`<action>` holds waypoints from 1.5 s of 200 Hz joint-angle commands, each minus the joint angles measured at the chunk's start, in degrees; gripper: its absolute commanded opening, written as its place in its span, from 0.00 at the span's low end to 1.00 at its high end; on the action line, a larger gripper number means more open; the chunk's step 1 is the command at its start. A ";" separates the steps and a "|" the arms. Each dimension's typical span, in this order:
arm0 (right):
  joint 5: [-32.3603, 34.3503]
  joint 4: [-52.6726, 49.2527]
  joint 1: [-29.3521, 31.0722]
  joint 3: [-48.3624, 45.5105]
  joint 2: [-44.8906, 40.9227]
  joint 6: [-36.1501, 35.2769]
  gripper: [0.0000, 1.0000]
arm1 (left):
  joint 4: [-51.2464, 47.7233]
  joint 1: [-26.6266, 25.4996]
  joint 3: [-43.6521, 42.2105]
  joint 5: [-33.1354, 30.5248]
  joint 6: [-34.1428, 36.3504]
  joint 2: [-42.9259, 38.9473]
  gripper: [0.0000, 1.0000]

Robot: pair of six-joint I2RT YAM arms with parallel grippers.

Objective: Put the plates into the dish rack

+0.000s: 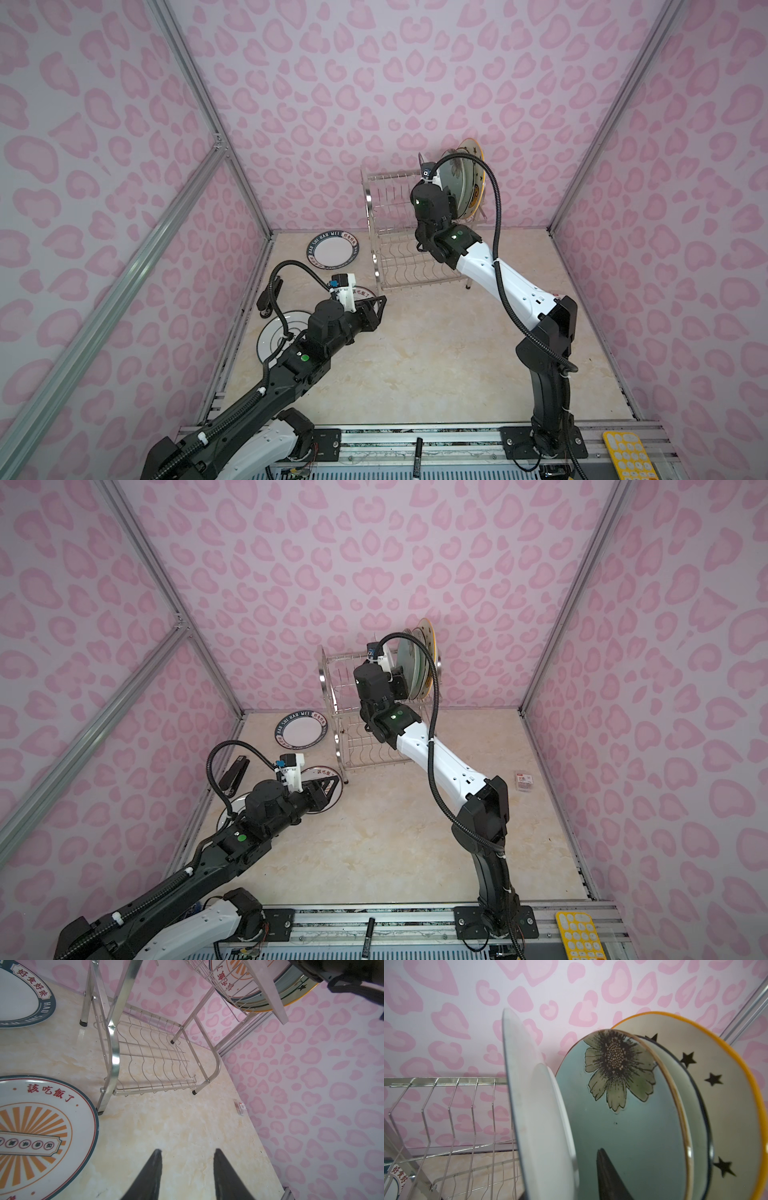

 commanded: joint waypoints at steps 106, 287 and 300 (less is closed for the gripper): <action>0.82 2.14 -0.50 0.24 -1.81 -2.40 0.45 | 0.55 0.01 0.05 -0.45 0.41 -0.11 0.44; -2.43 5.37 -0.20 -4.49 -7.95 -4.13 0.48 | 1.35 -0.02 0.70 -0.03 0.15 1.61 0.44; -3.94 5.68 -0.28 -5.96 -9.87 -3.60 0.49 | 1.18 0.02 0.90 -0.18 0.23 1.70 0.44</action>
